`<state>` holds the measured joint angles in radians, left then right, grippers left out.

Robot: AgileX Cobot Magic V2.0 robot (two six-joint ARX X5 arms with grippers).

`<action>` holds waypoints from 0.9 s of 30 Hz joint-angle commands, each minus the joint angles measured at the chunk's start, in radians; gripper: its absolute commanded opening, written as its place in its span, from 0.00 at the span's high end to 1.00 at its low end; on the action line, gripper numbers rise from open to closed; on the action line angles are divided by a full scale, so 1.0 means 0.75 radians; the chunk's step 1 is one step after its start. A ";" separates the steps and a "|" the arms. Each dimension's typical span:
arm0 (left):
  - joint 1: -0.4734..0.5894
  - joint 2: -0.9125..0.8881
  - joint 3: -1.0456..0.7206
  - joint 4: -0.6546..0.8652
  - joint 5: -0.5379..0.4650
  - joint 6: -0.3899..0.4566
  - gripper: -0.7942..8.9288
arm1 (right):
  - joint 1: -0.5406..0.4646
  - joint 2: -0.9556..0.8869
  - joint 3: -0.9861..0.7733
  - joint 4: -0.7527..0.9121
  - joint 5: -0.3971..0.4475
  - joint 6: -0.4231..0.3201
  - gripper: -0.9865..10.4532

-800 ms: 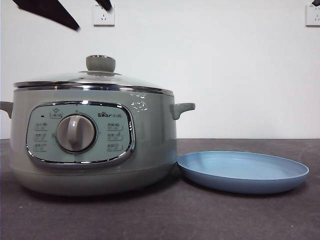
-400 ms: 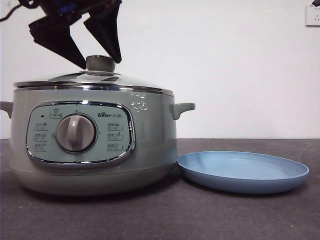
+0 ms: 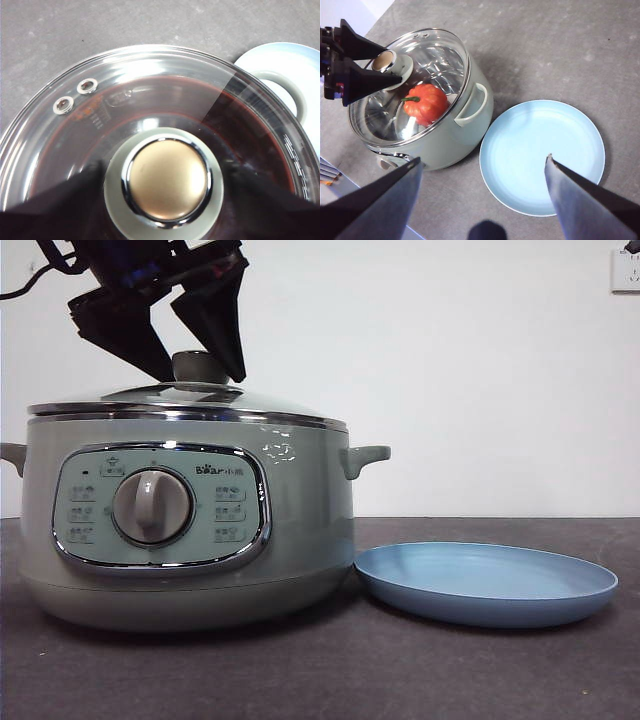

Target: Take the pumpkin out from the steamer,put the pumpkin in the blue plate,close the lid

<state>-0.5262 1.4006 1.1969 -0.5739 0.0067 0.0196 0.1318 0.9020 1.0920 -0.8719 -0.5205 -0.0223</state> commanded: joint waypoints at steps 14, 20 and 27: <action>-0.004 -0.028 0.004 0.047 -0.009 0.016 0.93 | 0.004 0.002 0.003 0.000 -0.008 0.009 0.56; -0.004 -0.127 0.004 0.047 -0.009 0.015 0.93 | 0.005 0.002 0.003 0.014 -0.010 0.035 0.56; -0.004 -0.330 0.004 0.035 -0.068 0.016 0.93 | 0.100 0.018 0.003 0.193 -0.076 0.095 0.56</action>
<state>-0.5266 1.1793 1.1946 -0.5793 -0.0303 0.0261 0.1951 0.9112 1.0920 -0.7528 -0.5735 0.0235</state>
